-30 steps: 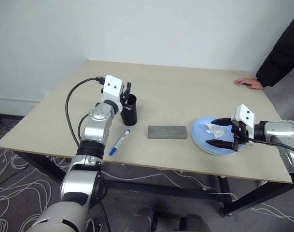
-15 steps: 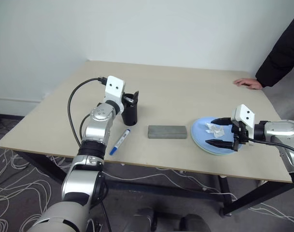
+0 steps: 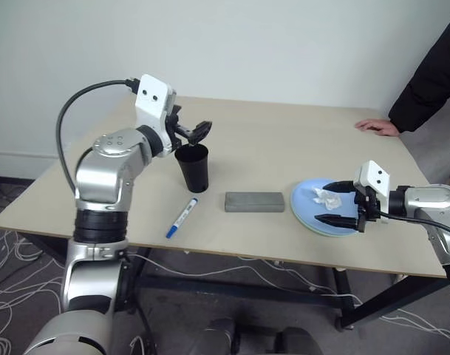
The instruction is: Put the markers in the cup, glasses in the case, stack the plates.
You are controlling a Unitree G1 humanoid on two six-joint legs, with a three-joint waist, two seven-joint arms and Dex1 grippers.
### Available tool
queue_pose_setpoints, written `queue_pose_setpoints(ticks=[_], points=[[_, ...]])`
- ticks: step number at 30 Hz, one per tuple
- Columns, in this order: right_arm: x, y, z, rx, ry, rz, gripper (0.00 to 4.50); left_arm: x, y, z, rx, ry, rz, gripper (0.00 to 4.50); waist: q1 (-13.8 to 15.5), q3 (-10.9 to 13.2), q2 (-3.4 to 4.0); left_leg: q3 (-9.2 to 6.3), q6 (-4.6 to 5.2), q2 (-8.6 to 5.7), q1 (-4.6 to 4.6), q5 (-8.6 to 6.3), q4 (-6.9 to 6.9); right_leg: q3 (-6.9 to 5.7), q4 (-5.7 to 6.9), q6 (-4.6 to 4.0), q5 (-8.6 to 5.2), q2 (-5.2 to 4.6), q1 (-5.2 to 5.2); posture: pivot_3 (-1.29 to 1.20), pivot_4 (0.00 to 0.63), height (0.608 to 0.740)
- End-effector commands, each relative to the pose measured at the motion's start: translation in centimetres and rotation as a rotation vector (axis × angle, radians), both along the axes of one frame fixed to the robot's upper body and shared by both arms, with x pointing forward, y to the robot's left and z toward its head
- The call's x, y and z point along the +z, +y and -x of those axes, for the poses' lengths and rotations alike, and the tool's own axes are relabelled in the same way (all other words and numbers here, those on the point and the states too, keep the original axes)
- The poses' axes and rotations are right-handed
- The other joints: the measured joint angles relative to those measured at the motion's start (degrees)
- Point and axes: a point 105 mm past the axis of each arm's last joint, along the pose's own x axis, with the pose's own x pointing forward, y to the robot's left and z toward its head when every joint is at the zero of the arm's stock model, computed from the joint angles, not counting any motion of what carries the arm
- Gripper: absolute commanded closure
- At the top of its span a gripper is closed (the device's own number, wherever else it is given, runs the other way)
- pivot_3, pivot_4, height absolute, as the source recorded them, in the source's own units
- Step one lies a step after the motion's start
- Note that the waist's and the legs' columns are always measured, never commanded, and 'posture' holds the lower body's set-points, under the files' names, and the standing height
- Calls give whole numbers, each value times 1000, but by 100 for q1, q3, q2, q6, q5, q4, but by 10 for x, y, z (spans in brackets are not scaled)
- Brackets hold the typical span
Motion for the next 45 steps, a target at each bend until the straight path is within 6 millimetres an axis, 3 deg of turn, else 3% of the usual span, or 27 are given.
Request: queue_pose_setpoints(ticks=[1, 5, 9, 12, 22, 40, 44, 45], points=[[9, -4, -2, -5, -37, 4, 0, 1, 1, 13, -23, 40, -61, 11, 2, 0, 0, 0, 0, 0, 0, 0, 0, 1, 0, -5, -2, 0, 0, 0, 0, 701], [8, -4, -2, -3, -33, 7, 0, -32, 13, 28, 39, 232, -120, 11, 5, 0, 1, 4, 0, 0, 3, 0, -11, 7, -1, -10, -4, -1, -2, 0, 0, 701], [9, -4, -3, 2, -32, 7, 0, -47, 16, 36, 75, 336, -122, 11, 14, 1, 0, 1, 0, 0, 2, 0, -16, 5, -3, -10, -4, -2, -4, 0, 0, 701], [9, -3, -4, 7, -32, 9, 0, -70, 27, 39, 147, 450, -116, 11, 7, 1, 1, 4, 0, 0, 4, 0, -19, 10, -3, -10, -4, -3, -4, 0, 0, 701], [9, 0, -5, 14, -33, 7, 0, -127, 38, 44, 262, 633, -158, 11, 9, 1, 0, 5, -2, -1, 7, 1, -44, 17, -7, -12, -3, -3, -17, 0, 0, 701], [8, 1, -4, 2, -37, 0, 0, -147, 22, 36, 210, 669, -190, 11, 11, 1, 0, 9, -2, -3, 6, 1, -50, 20, -11, -12, -2, -7, -20, 0, 0, 701], [8, 1, -4, 1, -39, -2, 0, -147, 21, 34, 206, 671, -195, 882, 11, 1, 0, 7, -2, -3, 6, 1, -50, 20, -11, -12, -2, -6, -21, 0, 0, 701], [8, 1, -4, 0, -39, -1, 0, -148, 20, 33, 203, 672, -195, 1330, 12, 1, 0, 8, -2, -3, 6, 1, -50, 20, -11, -12, -2, -6, -21, 0, 0, 701]])
